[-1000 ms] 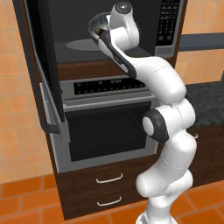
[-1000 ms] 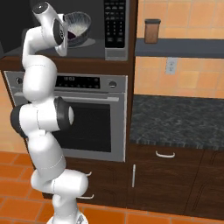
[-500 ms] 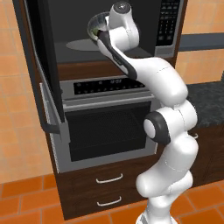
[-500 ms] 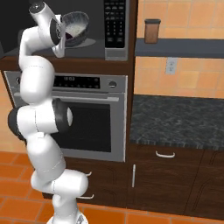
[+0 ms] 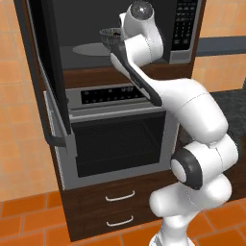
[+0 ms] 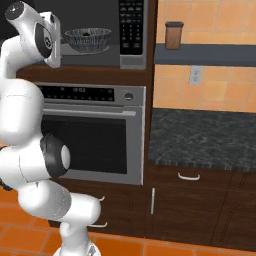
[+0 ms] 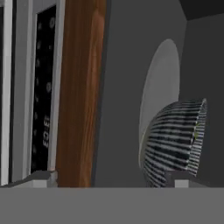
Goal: Pick the eggplant from the sink and place it in the bowl. Then pick the bowl and place it in the microwave. Then close the microwave door and press the start button.
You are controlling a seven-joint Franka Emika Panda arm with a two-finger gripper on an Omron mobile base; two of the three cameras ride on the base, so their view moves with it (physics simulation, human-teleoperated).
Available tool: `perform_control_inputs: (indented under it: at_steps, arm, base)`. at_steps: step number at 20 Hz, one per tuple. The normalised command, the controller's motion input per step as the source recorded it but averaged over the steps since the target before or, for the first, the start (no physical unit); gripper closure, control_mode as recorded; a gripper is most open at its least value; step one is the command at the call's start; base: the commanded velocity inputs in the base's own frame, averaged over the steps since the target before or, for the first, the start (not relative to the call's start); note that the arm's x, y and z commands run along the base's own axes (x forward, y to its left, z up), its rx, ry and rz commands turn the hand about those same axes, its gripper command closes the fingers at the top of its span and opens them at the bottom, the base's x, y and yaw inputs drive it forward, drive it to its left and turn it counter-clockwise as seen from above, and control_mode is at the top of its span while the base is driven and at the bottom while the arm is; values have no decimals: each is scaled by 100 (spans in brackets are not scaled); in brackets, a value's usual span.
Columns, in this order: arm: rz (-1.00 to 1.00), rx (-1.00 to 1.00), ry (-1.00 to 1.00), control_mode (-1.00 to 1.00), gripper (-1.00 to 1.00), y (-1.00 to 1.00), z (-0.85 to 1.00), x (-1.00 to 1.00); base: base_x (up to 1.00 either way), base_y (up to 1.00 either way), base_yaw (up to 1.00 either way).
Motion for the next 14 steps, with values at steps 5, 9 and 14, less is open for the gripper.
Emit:
perform_control_inputs:
  at_steps: [5,9,14]
  arm:
    - [0,0,-24,-100,-100,-9,-10,-100]
    - [0,0,-9,-100,-100,-1,-35,-100]
    - [0,0,0,-100,-100,24,-50,-100]
  base:
    - [0,0,0]
    - [0,0,0]
    - [0,0,0]
